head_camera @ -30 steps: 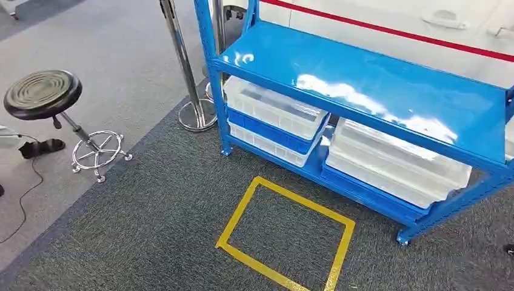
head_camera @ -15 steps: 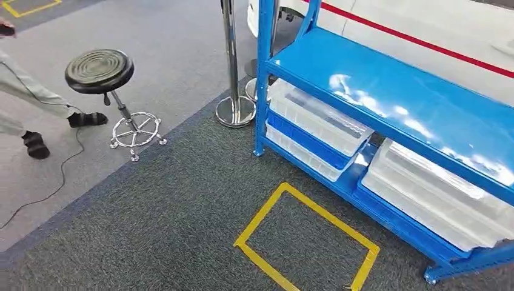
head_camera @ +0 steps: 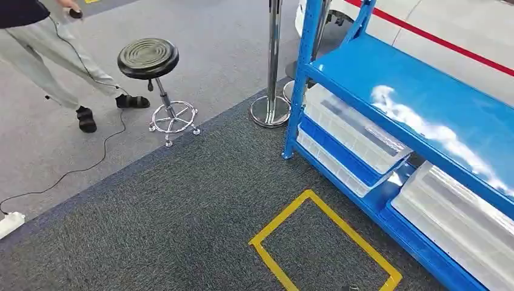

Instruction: Take the parts from the cabinet and place them on the table.

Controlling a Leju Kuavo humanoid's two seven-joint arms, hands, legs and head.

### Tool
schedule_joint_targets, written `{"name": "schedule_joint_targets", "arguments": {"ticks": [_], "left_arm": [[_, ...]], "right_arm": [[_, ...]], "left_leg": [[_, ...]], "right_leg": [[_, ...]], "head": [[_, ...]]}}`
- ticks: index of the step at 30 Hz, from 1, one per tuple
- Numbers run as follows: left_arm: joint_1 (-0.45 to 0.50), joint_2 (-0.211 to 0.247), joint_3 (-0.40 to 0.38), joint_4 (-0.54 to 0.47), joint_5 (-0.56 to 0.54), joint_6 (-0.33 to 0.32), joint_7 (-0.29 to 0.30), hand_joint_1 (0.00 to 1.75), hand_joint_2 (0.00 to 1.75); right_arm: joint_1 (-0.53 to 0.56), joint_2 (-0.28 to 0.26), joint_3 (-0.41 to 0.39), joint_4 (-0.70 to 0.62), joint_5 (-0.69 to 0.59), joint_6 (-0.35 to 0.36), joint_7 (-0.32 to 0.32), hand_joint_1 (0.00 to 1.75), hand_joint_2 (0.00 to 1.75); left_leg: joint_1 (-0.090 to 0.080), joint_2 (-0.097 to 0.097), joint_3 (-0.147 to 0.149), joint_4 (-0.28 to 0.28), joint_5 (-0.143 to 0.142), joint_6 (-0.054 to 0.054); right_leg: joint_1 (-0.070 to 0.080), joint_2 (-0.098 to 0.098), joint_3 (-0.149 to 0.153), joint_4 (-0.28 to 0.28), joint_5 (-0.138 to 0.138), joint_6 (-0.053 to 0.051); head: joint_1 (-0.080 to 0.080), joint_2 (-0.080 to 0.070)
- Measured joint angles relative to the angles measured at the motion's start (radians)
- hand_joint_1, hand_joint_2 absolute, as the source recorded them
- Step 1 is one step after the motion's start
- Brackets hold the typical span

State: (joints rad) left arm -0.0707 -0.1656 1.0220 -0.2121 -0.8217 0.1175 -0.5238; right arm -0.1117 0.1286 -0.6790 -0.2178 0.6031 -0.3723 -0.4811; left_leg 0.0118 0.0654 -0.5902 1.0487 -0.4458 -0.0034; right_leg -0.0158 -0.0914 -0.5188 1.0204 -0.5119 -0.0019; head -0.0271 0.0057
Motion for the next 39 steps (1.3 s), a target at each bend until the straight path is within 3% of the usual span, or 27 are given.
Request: {"name": "schedule_joint_targets", "arguments": {"ticks": [1, 5, 6, 7, 8, 10, 11, 12, 13, 15, 17, 20, 22, 25, 26, 27, 28, 30, 31, 32, 35, 36, 37, 38, 39], "left_arm": [[-0.004, 0.0, 0.0, 0.0, -0.004, 0.0, 0.0, 0.0, 0.0], [0.003, 0.0, 0.0, 0.0, -0.005, 0.0, 0.002, 0.0, 0.0], [0.005, 0.0, 0.0, 0.0, -0.005, 0.001, 0.003, 0.0, 0.0], [0.003, 0.0, 0.0, 0.0, -0.004, 0.001, 0.003, 0.0, 0.0], [-0.001, 0.0, 0.0, 0.0, -0.005, 0.001, 0.003, 0.0, 0.0], [-0.005, 0.0, 0.0, 0.0, -0.005, 0.0, 0.003, 0.0, 0.0], [-0.005, 0.0, 0.0, 0.0, -0.005, -0.001, 0.002, 0.0, 0.0], [-0.005, 0.0, 0.0, 0.0, -0.005, -0.002, 0.0, 0.0, 0.0], [-0.005, 0.0, 0.0, 0.0, -0.006, -0.002, -0.005, 0.0, 0.0], [-0.004, 0.0, 0.0, 0.0, -0.006, -0.002, -0.009, 0.0, 0.0], [-0.006, 0.0, 0.0, 0.0, -0.005, -0.003, -0.014, 0.0, 0.0], [-0.006, 0.0, 0.0, 0.0, -0.003, -0.003, -0.022, 0.0, 0.0], [-0.005, 0.001, 0.0, 0.0, -0.004, -0.007, -0.027, 0.0, 0.0], [-0.005, 0.001, 0.0, 0.0, -0.006, -0.012, -0.031, 0.0, 0.0], [-0.004, 0.0, 0.0, 0.0, -0.007, -0.014, -0.031, 0.0, 0.0], [-0.003, 0.0, 0.0, 0.0, -0.006, -0.014, -0.031, 0.0, 0.0], [-0.002, 0.0, 0.0, 0.0, -0.006, -0.014, -0.031, 0.0, 0.0], [-0.004, 0.001, 0.0, 0.0, -0.006, -0.014, -0.032, 0.0, 0.0], [-0.005, 0.002, 0.0, 0.0, -0.008, -0.016, -0.033, 0.0, 0.0], [-0.007, 0.004, 0.0, 0.0, -0.013, -0.016, -0.033, 0.0, 0.0], [-0.004, 0.004, -0.005, 0.0, -0.026, -0.018, -0.039, 0.0, 0.0], [-0.004, 0.003, -0.006, 0.0, -0.026, -0.018, -0.04, 0.0, 0.0], [-0.004, 0.002, -0.007, 0.0, -0.026, -0.018, -0.042, 0.0, 0.0], [-0.005, 0.002, -0.008, 0.0, -0.027, -0.018, -0.042, 0.0, 0.0], [-0.006, 0.002, -0.008, 0.0, -0.027, -0.018, -0.042, 0.0, 0.0]], "right_arm": [[0.0, 0.0, 0.0, 0.0, 0.0, -0.001, -0.005, 0.0, 0.0], [-0.009, -0.001, 0.0, 0.0, 0.0, -0.002, -0.011, 0.0, 0.0], [-0.01, -0.002, 0.0, -0.001, -0.001, -0.003, -0.011, 0.0, 0.0], [-0.01, -0.003, 0.0, -0.001, -0.003, -0.004, -0.011, 0.0, 0.0], [-0.009, -0.003, 0.0, -0.001, -0.005, -0.005, -0.01, 0.0, 0.0], [-0.005, -0.003, -0.001, -0.001, -0.006, -0.003, -0.011, 0.0, 0.0], [-0.003, -0.003, -0.001, -0.001, -0.006, -0.003, -0.011, 0.0, 0.0], [-0.002, -0.003, -0.001, -0.001, -0.008, -0.001, -0.013, 0.0, 0.0], [-0.002, -0.003, -0.002, -0.001, -0.009, 0.0, -0.015, 0.0, 0.0], [-0.002, -0.004, -0.002, -0.001, -0.009, 0.001, -0.02, 0.0, 0.0], [-0.002, -0.005, -0.003, -0.001, -0.011, 0.008, -0.027, 0.0, 0.0], [-0.002, -0.005, -0.005, -0.001, -0.011, 0.013, -0.032, 0.0, 0.0], [-0.002, -0.003, -0.005, -0.001, -0.012, 0.013, -0.035, 0.0, 0.0], [-0.002, -0.005, -0.005, -0.001, -0.013, 0.013, -0.041, 0.0, 0.0], [-0.001, -0.005, -0.005, -0.001, -0.014, 0.014, -0.042, 0.0, 0.0], [-0.001, -0.005, -0.006, -0.001, -0.014, 0.014, -0.042, 0.0, 0.0], [0.0, -0.005, -0.006, -0.001, -0.014, 0.014, -0.042, 0.0, 0.0], [0.0, -0.005, -0.006, -0.001, -0.014, 0.014, -0.043, 0.0, 0.0], [-0.001, -0.005, -0.006, -0.001, -0.015, 0.015, -0.045, 0.0, 0.0], [-0.001, -0.004, -0.006, -0.001, -0.015, 0.016, -0.047, 0.0, 0.0], [-0.002, -0.005, -0.007, -0.001, -0.015, 0.016, -0.049, 0.0, 0.0], [-0.003, -0.005, -0.007, -0.001, -0.015, 0.016, -0.05, 0.0, 0.0], [-0.002, -0.006, -0.007, -0.001, -0.014, 0.016, -0.05, 0.0, 0.0], [-0.002, -0.007, -0.008, -0.001, -0.014, 0.016, -0.051, 0.0, 0.0], [-0.002, -0.007, -0.008, -0.001, -0.014, 0.016, -0.051, 0.0, 0.0]], "left_leg": [[-0.016, 0.02, 0.009, -0.016, -0.013, 0.012], [-0.013, -0.021, 0.008, -0.024, -0.009, 0.036], [-0.006, -0.027, 0.016, -0.035, -0.003, 0.043], [-0.007, -0.032, 0.018, -0.038, -0.002, 0.045], [-0.006, -0.037, 0.018, -0.038, -0.001, 0.051], [-0.009, -0.05, 0.017, -0.038, -0.003, 0.055], [-0.01, -0.057, 0.018, -0.036, -0.005, 0.057], [-0.01, -0.063, 0.019, -0.034, -0.006, 0.057], [-0.01, -0.071, 0.022, -0.032, -0.009, 0.055], [-0.009, -0.079, 0.03, -0.027, -0.017, 0.05], [-0.016, -0.084, 0.027, -0.019, -0.023, 0.04], [-0.012, -0.086, 0.027, -0.025, -0.019, 0.022], [-0.01, -0.08, 0.015, 0.005, -0.046, 0.01], [-0.005, -0.073, -0.089, 0.228, -0.155, -0.002], [-0.005, -0.073, -0.117, 0.287, -0.168, -0.003], [-0.005, -0.073, -0.121, 0.294, -0.156, -0.002], [-0.005, -0.073, -0.104, 0.256, -0.125, 0.001], [-0.008, -0.072, -0.014, 0.072, -0.029, 0.017], [-0.013, -0.068, 0.021, -0.007, -0.014, 0.028], [-0.019, -0.064, 0.03, -0.03, -0.026, 0.034], [-0.024, -0.068, 0.029, -0.031, -0.027, 0.041], [-0.014, -0.07, 0.046, -0.05, -0.018, 0.05], [-0.012, -0.068, 0.053, -0.062, -0.012, 0.051], [-0.011, -0.067, 0.054, -0.065, -0.01, 0.059], [-0.01, -0.067, 0.054, -0.065, -0.01, 0.06]], "right_leg": [[0.007, -0.011, 0.001, 0.003, -0.006, 0.009], [0.009, -0.042, 0.016, -0.008, -0.008, 0.026], [0.0, -0.008, 0.017, 0.001, -0.019, 0.033], [0.001, 0.033, 0.007, 0.02, -0.034, 0.034], [-0.001, 0.076, -0.033, 0.101, -0.082, 0.036], [0.0, 0.086, -0.115, 0.252, -0.142, 0.038], [0.0, 0.086, -0.144, 0.296, -0.145, 0.038], [0.0, 0.086, -0.152, 0.295, -0.123, 0.038], [0.0, 0.086, -0.137, 0.248, -0.079, 0.036], [-0.001, 0.087, -0.067, 0.083, 0.024, 0.032], [0.005, 0.094, -0.04, 0.015, 0.021, 0.027], [0.008, 0.095, -0.045, 0.016, 0.023, 0.008], [0.002, 0.09, -0.039, 0.004, 0.029, -0.007], [0.006, 0.086, -0.04, 0.005, 0.028, -0.016], [0.008, 0.085, -0.04, 0.005, 0.027, -0.017], [0.009, 0.085, -0.039, 0.005, 0.027, -0.017], [0.01, 0.085, -0.037, 0.005, 0.026, -0.018], [0.013, 0.085, -0.032, 0.005, 0.025, -0.017], [0.012, 0.085, -0.03, 0.005, 0.023, -0.015], [0.018, 0.084, -0.033, 0.008, 0.02, -0.009], [0.011, 0.082, -0.03, -0.001, 0.021, 0.007], [0.016, 0.082, -0.026, -0.001, 0.019, 0.014], [0.012, 0.084, -0.028, 0.017, 0.009, 0.019], [0.012, 0.086, -0.049, 0.057, -0.019, 0.021], [0.01, 0.087, -0.087, 0.129, -0.059, 0.024]], "head": [[0.0, 0.0], [0.0, 0.0], [0.0, 0.0], [0.001, 0.0], [0.001, 0.0], [0.001, 0.0], [0.001, 0.0], [0.001, 0.0], [0.001, 0.0], [0.001, 0.0], [0.001, 0.0], [0.001, 0.0], [0.0, 0.0], [0.001, 0.0], [0.0, 0.0], [0.0, 0.0], [0.0, 0.0], [0.0, 0.0], [0.0, 0.0], [0.0, 0.0], [0.0, 0.0], [0.0, 0.0], [0.001, 0.0], [0.001, 0.0], [0.001, 0.0]]}}
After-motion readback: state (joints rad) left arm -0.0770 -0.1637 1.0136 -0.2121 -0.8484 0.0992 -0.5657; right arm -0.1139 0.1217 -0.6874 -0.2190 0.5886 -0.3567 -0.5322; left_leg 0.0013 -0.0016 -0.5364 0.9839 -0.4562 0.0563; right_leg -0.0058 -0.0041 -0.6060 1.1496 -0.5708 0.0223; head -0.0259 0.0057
